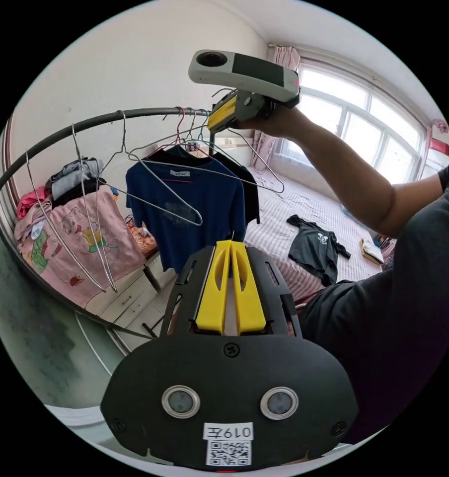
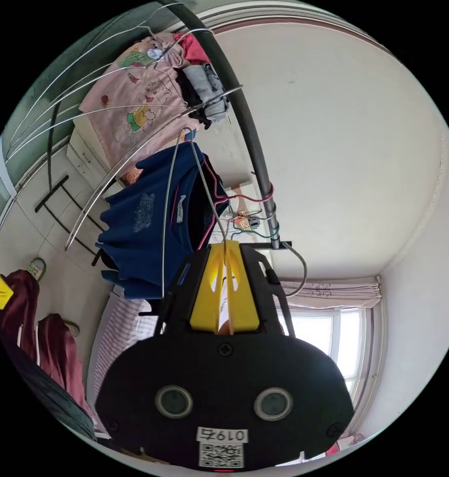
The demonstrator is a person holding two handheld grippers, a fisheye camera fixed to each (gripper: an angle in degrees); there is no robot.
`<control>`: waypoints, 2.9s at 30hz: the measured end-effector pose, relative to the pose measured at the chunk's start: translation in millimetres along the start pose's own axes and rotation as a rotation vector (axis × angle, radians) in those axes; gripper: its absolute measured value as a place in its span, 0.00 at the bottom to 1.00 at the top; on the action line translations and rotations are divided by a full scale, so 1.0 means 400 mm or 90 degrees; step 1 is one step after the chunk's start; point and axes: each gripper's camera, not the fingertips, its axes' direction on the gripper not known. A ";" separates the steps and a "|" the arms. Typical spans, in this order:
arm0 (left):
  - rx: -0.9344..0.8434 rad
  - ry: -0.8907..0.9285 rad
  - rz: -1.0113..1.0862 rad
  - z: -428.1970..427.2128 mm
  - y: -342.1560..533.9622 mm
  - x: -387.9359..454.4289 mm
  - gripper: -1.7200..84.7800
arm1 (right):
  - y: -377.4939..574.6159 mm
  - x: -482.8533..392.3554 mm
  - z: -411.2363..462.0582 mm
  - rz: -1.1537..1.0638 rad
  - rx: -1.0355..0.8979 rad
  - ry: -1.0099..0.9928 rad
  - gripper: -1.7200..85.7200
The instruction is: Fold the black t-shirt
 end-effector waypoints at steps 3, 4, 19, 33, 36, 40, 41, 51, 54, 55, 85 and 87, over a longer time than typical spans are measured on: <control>0.017 0.025 -0.003 -0.006 0.043 -0.071 0.03 | -0.082 -0.048 0.009 -0.021 -0.017 0.020 0.01; 0.021 0.035 -0.004 -0.008 0.059 -0.097 0.03 | -0.097 -0.056 0.012 -0.025 -0.021 0.019 0.01; 0.057 0.106 -0.019 -0.015 0.133 -0.327 0.03 | -0.335 -0.207 0.067 -0.094 -0.089 -0.042 0.01; 0.043 0.131 0.019 0.018 0.013 -0.366 0.03 | -0.177 -0.230 0.055 -0.066 -0.044 -0.012 0.03; 0.034 0.148 0.043 0.035 -0.048 -0.353 0.03 | -0.081 -0.199 0.032 -0.032 0.008 0.005 0.07; 0.012 0.171 0.073 0.073 -0.150 -0.331 0.03 | 0.046 -0.159 -0.001 -0.009 0.074 0.007 0.06; 0.012 0.175 0.077 0.078 -0.165 -0.327 0.03 | 0.095 -0.145 -0.015 0.002 0.096 0.010 0.05; -0.019 0.273 0.184 0.185 -0.468 -0.171 0.03 | 0.851 0.175 -0.048 0.423 0.269 -0.248 0.01; -0.053 0.315 0.254 0.246 -0.572 -0.064 0.03 | 1.189 0.239 -0.018 0.605 0.320 -0.365 0.01; -0.070 0.333 0.282 0.277 -0.614 -0.013 0.03 | 1.254 0.244 -0.012 0.636 0.312 -0.374 0.01; -0.510 0.519 0.368 1.334 -1.731 1.260 0.02 | 3.279 0.814 0.220 1.252 -0.086 -0.436 0.01; -0.532 0.531 0.382 1.397 -1.794 1.299 0.03 | 3.298 0.919 0.262 1.206 -0.175 -0.388 0.01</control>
